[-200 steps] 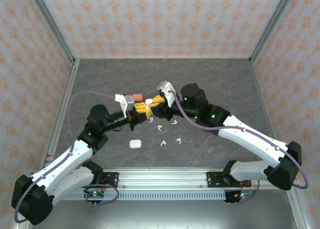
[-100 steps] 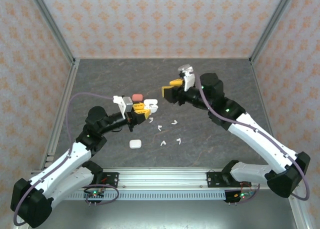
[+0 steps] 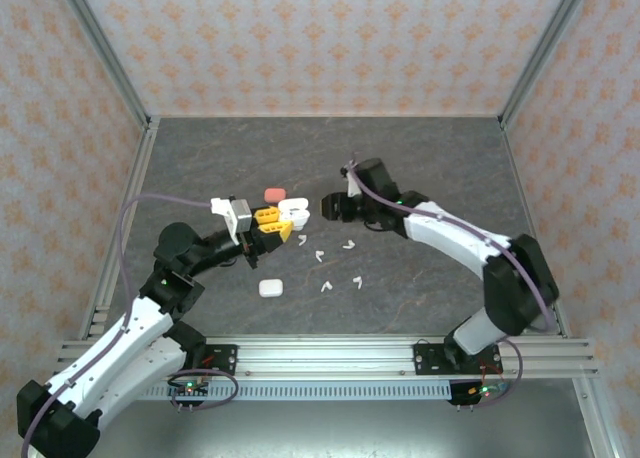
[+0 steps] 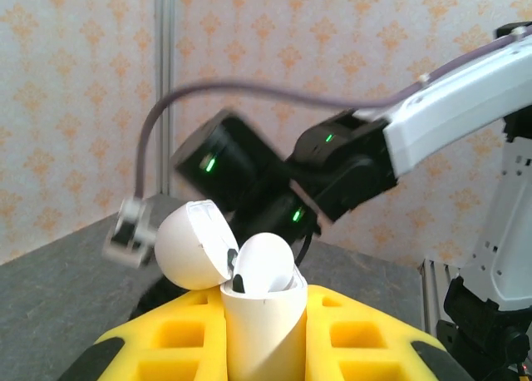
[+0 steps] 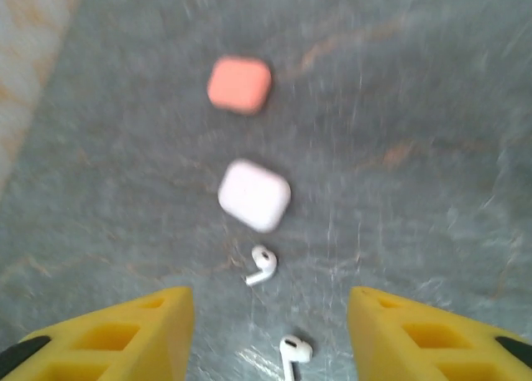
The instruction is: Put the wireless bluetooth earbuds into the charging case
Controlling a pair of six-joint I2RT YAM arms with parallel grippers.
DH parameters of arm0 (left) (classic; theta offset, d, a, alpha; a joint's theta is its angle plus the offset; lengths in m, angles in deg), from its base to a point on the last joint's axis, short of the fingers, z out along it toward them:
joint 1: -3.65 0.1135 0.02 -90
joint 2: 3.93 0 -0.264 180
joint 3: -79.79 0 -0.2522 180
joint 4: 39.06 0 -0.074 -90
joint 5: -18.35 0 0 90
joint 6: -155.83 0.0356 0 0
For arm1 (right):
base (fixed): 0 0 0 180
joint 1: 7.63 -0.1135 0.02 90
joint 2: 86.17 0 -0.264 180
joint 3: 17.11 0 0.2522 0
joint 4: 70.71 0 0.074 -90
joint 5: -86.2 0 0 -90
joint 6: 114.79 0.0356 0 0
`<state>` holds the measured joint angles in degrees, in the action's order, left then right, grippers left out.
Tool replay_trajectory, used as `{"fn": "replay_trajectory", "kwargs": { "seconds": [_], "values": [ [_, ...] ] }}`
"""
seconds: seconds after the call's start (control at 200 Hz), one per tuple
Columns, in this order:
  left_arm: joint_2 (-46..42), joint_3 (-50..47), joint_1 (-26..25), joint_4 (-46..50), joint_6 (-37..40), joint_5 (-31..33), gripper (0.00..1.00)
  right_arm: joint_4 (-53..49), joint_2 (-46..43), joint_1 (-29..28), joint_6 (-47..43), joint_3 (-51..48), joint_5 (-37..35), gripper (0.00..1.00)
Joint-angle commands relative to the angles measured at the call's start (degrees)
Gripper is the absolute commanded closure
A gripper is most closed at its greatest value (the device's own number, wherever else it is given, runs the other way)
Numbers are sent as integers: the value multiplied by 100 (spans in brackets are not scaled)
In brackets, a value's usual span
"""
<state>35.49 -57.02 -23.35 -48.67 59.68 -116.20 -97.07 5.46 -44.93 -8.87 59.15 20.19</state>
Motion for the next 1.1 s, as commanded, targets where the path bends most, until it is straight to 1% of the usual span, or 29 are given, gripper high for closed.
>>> {"fn": "replay_trajectory", "kwargs": {
  "seconds": [0.0,0.25,0.475,0.751,1.091],
  "values": [
    [-163,177,-11,-11,-9,-115,100,-114,502,-239,141,441,-94,48],
    [-277,212,-14,97,35,-106,100,-421,1583,-573,151,1126,-344,49],
    [-277,212,-15,114,53,-106,100,-659,2146,-743,77,1549,-485,51],
    [-271,212,-15,149,80,-84,100,-853,2520,-821,21,1810,-571,55],
    [-267,199,-11,162,106,-66,100,-973,2705,-875,-23,1919,-558,60]
  ]
}}
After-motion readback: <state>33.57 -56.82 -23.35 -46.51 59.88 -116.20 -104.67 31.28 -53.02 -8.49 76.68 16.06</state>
